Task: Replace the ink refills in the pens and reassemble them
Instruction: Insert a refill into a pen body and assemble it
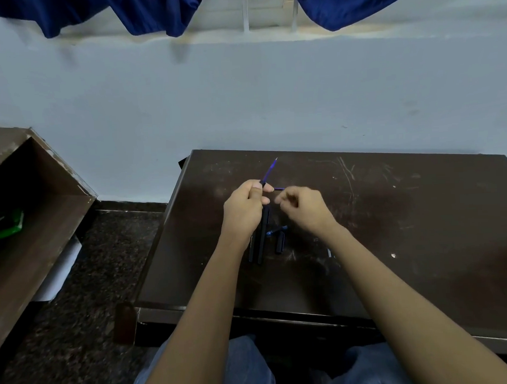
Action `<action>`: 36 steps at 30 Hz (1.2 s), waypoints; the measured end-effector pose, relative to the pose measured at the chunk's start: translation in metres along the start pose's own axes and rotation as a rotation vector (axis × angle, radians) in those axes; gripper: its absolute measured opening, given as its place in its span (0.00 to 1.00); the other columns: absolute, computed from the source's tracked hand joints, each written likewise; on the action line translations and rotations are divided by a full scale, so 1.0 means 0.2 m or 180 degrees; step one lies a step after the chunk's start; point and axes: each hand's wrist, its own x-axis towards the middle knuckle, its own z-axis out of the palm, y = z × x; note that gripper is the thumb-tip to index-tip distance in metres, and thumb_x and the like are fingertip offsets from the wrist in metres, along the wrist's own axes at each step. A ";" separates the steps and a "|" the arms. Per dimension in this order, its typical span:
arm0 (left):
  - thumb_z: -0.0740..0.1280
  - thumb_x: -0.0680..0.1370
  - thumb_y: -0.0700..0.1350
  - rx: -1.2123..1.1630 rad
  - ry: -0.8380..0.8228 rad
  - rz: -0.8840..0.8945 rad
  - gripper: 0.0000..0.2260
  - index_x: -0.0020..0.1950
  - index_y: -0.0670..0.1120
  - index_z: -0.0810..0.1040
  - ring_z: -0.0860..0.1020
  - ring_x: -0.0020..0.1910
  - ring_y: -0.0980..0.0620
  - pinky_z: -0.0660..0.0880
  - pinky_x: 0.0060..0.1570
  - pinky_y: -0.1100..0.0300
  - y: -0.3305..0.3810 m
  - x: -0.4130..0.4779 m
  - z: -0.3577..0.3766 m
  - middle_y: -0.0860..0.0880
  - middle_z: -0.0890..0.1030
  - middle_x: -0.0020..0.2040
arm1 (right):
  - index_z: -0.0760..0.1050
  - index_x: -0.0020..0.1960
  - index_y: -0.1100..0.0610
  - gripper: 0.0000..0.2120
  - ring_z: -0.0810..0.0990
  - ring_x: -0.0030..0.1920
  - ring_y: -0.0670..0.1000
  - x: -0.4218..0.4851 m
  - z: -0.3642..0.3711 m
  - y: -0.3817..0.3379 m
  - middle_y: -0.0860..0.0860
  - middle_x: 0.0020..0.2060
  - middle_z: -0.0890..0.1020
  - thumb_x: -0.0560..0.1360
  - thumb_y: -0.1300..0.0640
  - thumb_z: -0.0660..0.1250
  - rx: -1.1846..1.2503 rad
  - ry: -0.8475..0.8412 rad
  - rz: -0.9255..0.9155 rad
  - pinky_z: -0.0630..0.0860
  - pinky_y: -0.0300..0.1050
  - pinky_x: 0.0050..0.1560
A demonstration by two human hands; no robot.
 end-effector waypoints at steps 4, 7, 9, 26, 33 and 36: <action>0.54 0.82 0.48 0.0053 -0.0063 0.0012 0.14 0.46 0.53 0.79 0.71 0.37 0.54 0.68 0.35 0.63 -0.01 0.01 -0.01 0.53 0.77 0.38 | 0.80 0.53 0.55 0.09 0.80 0.52 0.57 -0.03 0.08 0.06 0.55 0.50 0.83 0.76 0.60 0.63 -0.1113 -0.0589 0.0008 0.77 0.53 0.55; 0.54 0.82 0.48 0.0081 -0.0073 0.0017 0.14 0.48 0.52 0.80 0.71 0.37 0.55 0.68 0.35 0.63 -0.01 0.01 -0.01 0.53 0.77 0.38 | 0.79 0.57 0.55 0.11 0.78 0.55 0.58 -0.04 0.12 0.04 0.56 0.55 0.80 0.76 0.58 0.63 -0.1501 -0.0834 -0.0077 0.77 0.55 0.55; 0.54 0.82 0.47 0.0136 -0.0062 0.0038 0.14 0.49 0.51 0.80 0.72 0.37 0.56 0.69 0.36 0.63 -0.02 0.02 -0.01 0.53 0.77 0.38 | 0.77 0.58 0.56 0.11 0.77 0.56 0.57 -0.04 0.14 0.03 0.56 0.56 0.78 0.77 0.55 0.63 -0.1659 -0.0901 -0.0126 0.77 0.54 0.56; 0.56 0.82 0.45 0.0296 -0.0182 0.0136 0.14 0.51 0.49 0.81 0.74 0.37 0.59 0.71 0.43 0.66 0.04 -0.03 0.01 0.55 0.77 0.37 | 0.76 0.51 0.57 0.05 0.76 0.52 0.55 -0.02 0.17 0.04 0.54 0.49 0.79 0.76 0.61 0.63 -0.1337 -0.0162 -0.0169 0.75 0.48 0.50; 0.57 0.81 0.47 0.0439 -0.0188 0.0090 0.14 0.51 0.50 0.82 0.74 0.38 0.57 0.70 0.40 0.63 0.07 0.01 0.02 0.55 0.78 0.37 | 0.73 0.51 0.62 0.03 0.77 0.38 0.47 0.07 -0.08 -0.10 0.54 0.40 0.79 0.78 0.65 0.62 0.2994 0.0818 0.0876 0.78 0.41 0.47; 0.57 0.81 0.46 0.0390 -0.0089 -0.0014 0.13 0.52 0.48 0.82 0.74 0.37 0.59 0.69 0.37 0.67 0.04 -0.01 0.05 0.54 0.78 0.37 | 0.74 0.47 0.62 0.05 0.81 0.42 0.48 0.07 -0.16 -0.13 0.54 0.41 0.80 0.79 0.66 0.60 0.4100 0.0654 0.0879 0.80 0.43 0.50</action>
